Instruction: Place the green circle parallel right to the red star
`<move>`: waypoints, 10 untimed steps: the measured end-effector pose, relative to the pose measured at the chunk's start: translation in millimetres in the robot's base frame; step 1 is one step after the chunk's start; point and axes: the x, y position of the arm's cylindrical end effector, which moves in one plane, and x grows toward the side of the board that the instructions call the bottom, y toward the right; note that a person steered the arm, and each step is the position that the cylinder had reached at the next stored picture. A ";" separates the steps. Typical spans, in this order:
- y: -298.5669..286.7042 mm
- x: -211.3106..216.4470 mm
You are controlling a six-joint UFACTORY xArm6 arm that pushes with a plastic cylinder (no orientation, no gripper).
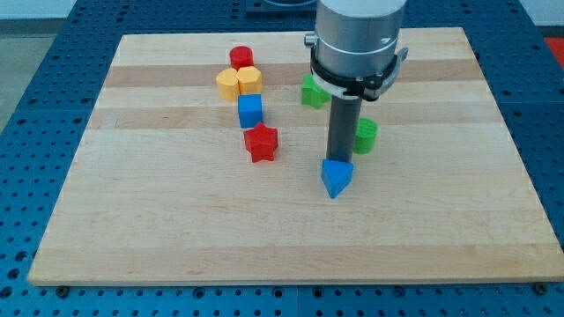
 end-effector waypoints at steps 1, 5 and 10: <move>-2.5 -9.8; 66.2 -111.1; 65.4 -21.7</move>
